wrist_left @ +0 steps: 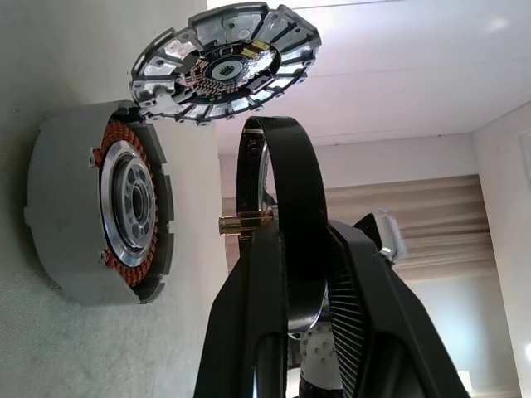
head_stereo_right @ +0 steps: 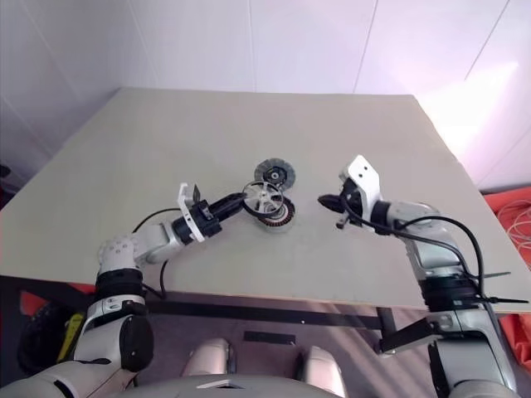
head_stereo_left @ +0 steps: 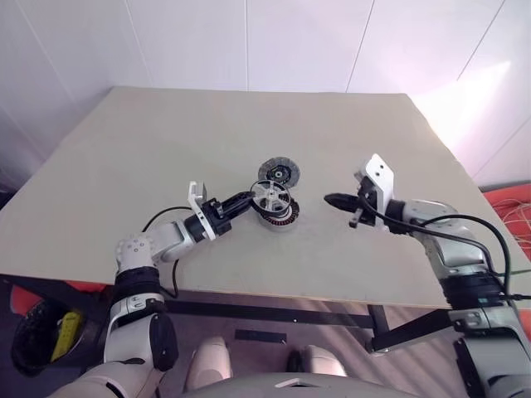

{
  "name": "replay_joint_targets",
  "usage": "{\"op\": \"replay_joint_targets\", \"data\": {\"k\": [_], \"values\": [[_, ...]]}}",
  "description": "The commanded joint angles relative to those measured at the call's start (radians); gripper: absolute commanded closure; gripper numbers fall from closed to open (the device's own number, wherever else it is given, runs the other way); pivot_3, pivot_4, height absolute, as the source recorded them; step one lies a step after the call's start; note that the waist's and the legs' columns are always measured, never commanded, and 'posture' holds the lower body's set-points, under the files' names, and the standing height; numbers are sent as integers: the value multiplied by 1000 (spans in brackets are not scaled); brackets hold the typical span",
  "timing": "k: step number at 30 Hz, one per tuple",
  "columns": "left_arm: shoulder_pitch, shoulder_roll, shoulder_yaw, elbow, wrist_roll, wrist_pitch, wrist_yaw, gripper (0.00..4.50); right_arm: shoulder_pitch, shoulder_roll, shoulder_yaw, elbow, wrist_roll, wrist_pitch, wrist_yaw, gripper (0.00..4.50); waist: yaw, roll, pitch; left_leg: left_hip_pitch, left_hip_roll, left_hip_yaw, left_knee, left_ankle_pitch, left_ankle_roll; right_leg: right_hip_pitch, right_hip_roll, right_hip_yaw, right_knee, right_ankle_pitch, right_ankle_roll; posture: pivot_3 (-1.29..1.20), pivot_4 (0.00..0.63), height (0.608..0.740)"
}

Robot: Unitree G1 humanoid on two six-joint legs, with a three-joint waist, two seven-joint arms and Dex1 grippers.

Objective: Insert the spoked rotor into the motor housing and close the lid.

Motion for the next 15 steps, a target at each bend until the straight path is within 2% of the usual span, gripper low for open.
{"op": "replay_joint_targets", "data": {"k": [1,8,15], "values": [[-49,-7,-17,45,17,-26,-42,4138,36,-35,-47,-106,66,31,41,4500,-3,0,0,0,0,0,0,0,0,0,0,0,0,0,0,0,0,740],[-111,-26,-50,153,92,-73,-97,4138,67,-47,-71,-190,102,76,27,4500,-4,0,0,0,0,0,0,0,1,0,0,-1,-1,0,1,0,0,740],[-126,-13,-54,186,148,-113,-128,4138,55,-47,-77,-164,96,62,17,4500,-1,0,0,-1,0,0,0,-1,1,0,0,-1,-1,0,0,0,0,740]]}}
